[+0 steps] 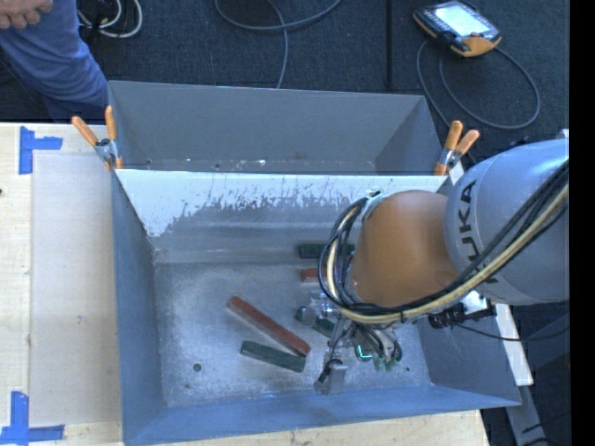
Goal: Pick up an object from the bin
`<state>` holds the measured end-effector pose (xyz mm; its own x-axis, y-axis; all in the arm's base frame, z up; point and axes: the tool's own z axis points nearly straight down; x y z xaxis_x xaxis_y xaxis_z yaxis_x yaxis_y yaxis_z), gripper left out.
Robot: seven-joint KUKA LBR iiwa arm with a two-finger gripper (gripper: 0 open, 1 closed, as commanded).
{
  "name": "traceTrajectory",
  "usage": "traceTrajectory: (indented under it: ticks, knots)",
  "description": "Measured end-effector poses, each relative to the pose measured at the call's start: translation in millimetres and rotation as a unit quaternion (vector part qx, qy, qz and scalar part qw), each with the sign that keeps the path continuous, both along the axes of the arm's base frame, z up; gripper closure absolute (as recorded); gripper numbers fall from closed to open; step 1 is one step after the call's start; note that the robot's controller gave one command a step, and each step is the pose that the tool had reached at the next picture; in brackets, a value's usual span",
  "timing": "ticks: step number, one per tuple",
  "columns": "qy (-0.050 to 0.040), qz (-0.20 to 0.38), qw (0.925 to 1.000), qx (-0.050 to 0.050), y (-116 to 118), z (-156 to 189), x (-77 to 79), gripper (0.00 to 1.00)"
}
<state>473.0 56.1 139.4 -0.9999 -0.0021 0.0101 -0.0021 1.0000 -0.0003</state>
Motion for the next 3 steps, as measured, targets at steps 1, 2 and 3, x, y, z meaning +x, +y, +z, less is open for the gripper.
traceTrajectory:
  ticks: [1, 2, 3]
  knots:
    - [-0.0038, -0.001, 1.0000, 0.000, -0.3, 3.3, 2.0, 0.00]
    - [-0.0085, -0.113, 0.9935, 0.001, -34.0, -44.6, 36.7, 0.00]
    - [-0.0042, -0.155, 0.9879, -0.001, -46.1, -70.8, 53.9, 0.00]
